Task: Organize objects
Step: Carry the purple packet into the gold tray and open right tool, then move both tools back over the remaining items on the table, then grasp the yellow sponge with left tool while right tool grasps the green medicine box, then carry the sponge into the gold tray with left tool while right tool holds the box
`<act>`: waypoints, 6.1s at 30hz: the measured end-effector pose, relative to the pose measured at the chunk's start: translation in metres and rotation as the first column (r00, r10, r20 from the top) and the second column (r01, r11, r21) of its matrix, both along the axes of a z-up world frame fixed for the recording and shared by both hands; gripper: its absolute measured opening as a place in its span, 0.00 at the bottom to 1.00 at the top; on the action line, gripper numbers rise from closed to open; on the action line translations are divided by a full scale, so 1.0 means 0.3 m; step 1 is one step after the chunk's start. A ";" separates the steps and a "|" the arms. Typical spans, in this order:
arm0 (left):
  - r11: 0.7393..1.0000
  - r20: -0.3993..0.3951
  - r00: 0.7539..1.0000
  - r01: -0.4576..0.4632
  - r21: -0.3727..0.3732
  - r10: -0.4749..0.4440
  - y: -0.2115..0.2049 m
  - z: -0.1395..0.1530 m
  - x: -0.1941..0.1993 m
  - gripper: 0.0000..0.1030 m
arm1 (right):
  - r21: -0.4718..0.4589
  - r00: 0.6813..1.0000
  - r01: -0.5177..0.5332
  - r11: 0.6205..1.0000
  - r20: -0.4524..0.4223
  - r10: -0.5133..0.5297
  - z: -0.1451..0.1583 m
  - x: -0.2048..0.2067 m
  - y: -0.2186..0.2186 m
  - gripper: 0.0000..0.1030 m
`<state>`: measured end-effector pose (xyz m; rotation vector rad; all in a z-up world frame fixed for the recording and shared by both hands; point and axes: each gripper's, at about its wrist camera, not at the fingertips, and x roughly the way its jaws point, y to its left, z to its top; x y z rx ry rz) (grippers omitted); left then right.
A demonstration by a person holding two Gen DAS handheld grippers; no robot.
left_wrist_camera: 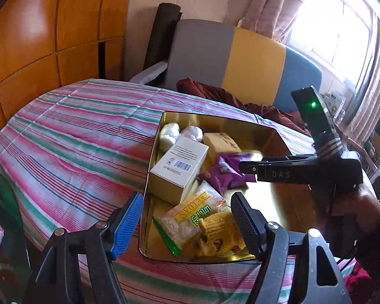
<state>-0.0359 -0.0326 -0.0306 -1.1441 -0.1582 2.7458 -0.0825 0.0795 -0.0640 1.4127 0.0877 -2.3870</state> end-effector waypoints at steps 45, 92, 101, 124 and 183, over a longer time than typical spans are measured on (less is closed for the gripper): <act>0.870 -0.001 0.878 0.475 -0.134 -0.479 0.659 0.040 0.126 0.63 | -0.333 0.301 0.909 0.250 0.114 -0.947 0.049 0.634 1.515 0.77; 0.374 0.203 0.435 0.885 -0.278 -0.877 1.735 -0.261 -0.101 0.88 | -0.492 0.333 0.861 0.129 0.352 -0.875 -0.062 0.642 1.574 0.86; 0.541 0.189 0.549 0.835 -0.096 -0.814 1.518 -0.274 -0.041 0.55 | -0.465 0.331 0.873 0.148 0.341 -0.880 -0.065 0.632 1.575 0.86; 0.689 0.052 0.694 0.719 -0.088 -0.718 1.109 -0.282 0.157 0.51 | -0.227 0.373 0.924 0.307 0.361 -0.855 -0.126 0.550 1.520 0.86; 0.787 -0.112 0.790 0.612 0.078 -0.603 0.786 0.037 0.078 0.50 | 0.149 0.790 0.591 0.793 0.093 -0.607 -0.095 0.377 1.163 0.29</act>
